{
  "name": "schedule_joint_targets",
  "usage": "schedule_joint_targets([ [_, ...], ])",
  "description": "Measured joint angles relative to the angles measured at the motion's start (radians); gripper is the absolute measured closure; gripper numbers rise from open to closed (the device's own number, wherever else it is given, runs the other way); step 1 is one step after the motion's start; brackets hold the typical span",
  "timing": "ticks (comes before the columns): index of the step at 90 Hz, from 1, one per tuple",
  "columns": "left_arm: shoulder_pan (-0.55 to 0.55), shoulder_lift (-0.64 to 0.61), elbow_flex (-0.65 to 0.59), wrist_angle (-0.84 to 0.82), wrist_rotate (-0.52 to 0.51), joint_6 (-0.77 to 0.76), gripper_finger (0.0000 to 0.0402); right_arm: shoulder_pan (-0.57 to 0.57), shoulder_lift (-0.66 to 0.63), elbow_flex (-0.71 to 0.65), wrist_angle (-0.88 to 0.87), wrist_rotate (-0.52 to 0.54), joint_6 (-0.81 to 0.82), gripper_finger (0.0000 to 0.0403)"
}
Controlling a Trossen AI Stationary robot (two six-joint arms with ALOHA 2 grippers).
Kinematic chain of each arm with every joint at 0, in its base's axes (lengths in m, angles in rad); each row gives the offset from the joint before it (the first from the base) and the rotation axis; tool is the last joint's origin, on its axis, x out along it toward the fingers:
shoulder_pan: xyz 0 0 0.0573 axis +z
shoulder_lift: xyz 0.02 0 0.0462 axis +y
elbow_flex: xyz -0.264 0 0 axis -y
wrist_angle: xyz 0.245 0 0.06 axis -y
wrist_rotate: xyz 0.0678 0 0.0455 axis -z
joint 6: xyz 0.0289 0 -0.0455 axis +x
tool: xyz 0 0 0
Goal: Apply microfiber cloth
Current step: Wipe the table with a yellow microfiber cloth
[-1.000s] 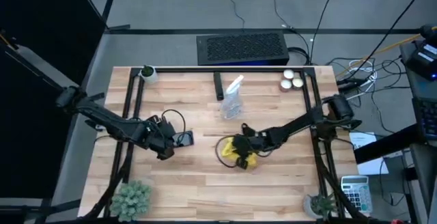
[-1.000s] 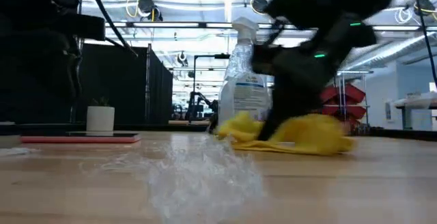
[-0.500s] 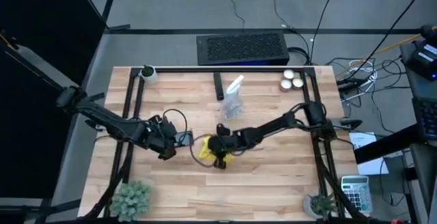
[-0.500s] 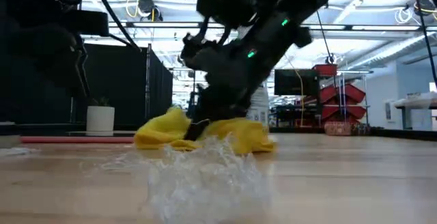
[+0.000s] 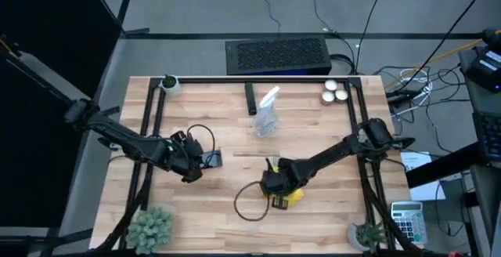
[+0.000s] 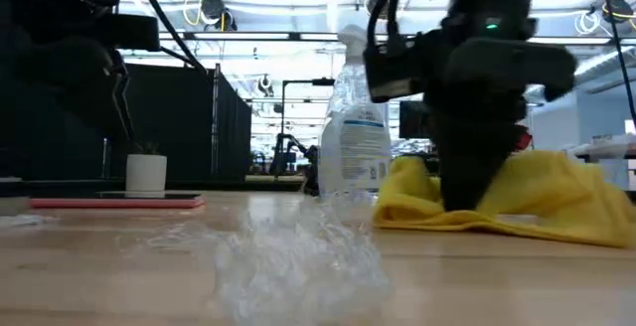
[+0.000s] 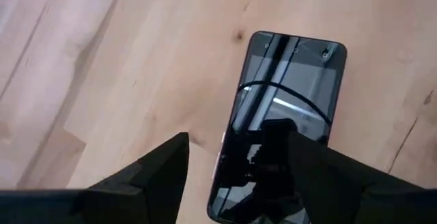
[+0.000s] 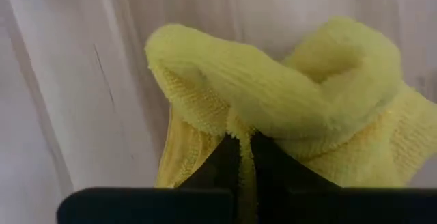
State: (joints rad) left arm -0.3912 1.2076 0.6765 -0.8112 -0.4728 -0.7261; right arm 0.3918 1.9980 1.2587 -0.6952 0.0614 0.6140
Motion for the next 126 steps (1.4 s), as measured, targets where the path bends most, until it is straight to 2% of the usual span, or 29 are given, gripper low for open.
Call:
schedule_joint_targets([
  [8,0.000,0.000,0.000,0.003,-0.001,0.000,0.0175,0.026,0.000,-0.005,0.050,0.016,-0.002,0.0399],
  [23,0.000,0.000,0.000,0.038,-0.004,0.035,0.0175,0.037,0.020,-0.007,0.375,0.000,-0.077,0.0399],
  [34,0.000,0.000,0.000,0.065,-0.005,0.079,0.0175,-0.003,0.062,-0.007,0.556,0.007,-0.181,0.0399],
  [50,0.000,0.000,0.000,0.070,-0.005,0.089,0.0175,-0.097,0.151,0.038,0.739,0.015,-0.221,0.0399],
  [67,0.000,0.000,0.000,0.067,-0.003,0.136,0.0175,-0.165,0.288,0.247,0.710,0.037,-0.310,0.0399],
  [84,0.000,0.000,0.000,0.059,-0.001,0.161,0.0175,-0.230,0.394,0.457,0.506,0.030,-0.288,0.0399],
  [91,0.000,0.000,0.000,0.059,0.001,0.164,0.0175,-0.258,0.408,0.487,0.436,0.040,-0.285,0.0399],
  [113,0.000,0.000,0.000,0.059,0.001,0.167,0.0175,-0.327,0.370,0.490,0.232,0.168,-0.310,0.0399],
  [126,0.000,0.000,0.000,0.058,0.002,0.164,0.0175,-0.332,0.347,0.489,0.165,0.170,-0.289,0.0399],
])
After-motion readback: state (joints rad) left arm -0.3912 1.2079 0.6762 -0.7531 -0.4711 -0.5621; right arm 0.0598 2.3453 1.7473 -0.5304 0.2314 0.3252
